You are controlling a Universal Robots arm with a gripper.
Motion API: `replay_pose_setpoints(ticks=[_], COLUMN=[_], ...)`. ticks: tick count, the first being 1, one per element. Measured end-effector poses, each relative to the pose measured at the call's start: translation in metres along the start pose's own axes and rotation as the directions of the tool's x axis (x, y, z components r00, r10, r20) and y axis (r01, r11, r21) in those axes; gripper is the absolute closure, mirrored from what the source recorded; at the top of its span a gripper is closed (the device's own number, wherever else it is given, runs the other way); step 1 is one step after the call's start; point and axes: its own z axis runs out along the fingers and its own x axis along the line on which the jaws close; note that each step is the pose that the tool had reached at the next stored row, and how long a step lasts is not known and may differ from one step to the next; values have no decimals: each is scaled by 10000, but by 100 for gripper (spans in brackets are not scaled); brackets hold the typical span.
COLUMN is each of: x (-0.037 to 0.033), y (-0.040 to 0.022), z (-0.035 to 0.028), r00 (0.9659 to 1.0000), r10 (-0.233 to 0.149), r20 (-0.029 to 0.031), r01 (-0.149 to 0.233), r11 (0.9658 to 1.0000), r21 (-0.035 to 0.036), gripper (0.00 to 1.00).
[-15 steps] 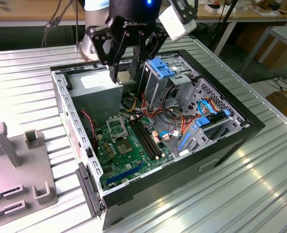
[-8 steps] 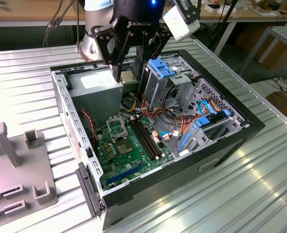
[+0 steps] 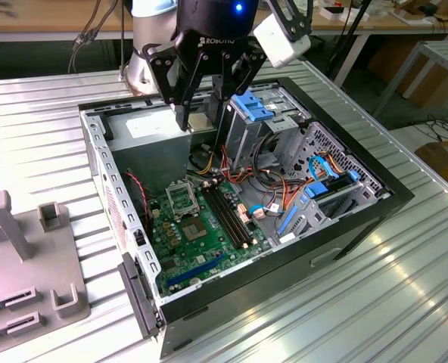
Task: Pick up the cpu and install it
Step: 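Place the cpu into insertion slot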
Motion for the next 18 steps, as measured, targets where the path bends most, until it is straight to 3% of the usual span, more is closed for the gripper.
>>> replay_pose_setpoints(ticks=[18], x=[-1], y=[-1], z=[64], r00=[10000], r10=[0], r20=[0], r01=[0], r11=[10000], r21=[0], gripper=[53])
